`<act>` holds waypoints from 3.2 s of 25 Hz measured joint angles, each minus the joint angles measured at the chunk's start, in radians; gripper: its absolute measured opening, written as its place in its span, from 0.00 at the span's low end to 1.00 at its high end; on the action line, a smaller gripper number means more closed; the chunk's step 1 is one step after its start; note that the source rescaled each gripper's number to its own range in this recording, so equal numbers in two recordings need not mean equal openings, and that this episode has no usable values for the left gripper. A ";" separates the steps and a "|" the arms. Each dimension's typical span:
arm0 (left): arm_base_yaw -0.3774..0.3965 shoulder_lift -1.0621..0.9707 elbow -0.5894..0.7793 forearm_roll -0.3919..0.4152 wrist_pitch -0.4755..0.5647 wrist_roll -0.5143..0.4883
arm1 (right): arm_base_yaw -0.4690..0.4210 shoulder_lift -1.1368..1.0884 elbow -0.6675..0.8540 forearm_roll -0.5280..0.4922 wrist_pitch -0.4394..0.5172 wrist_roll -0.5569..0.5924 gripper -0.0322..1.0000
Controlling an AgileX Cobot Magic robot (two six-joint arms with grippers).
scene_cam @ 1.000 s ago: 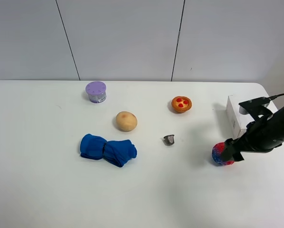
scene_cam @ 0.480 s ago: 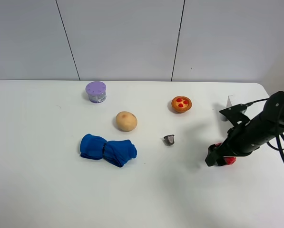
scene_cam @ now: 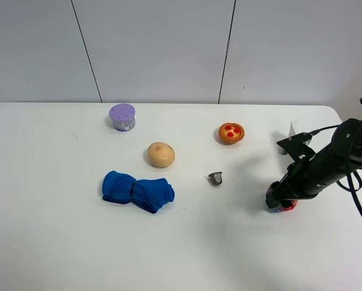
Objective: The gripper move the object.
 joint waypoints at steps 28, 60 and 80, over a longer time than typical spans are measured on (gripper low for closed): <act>0.000 0.000 0.000 0.000 0.000 0.000 | 0.278 0.316 -0.815 0.008 0.262 -0.001 0.04; 0.000 0.000 0.000 0.000 0.000 0.000 | 0.382 0.566 -0.994 -0.142 0.202 0.086 0.90; 0.000 0.000 0.000 0.000 0.000 0.000 | 0.411 0.036 -0.994 -0.124 0.150 0.200 0.99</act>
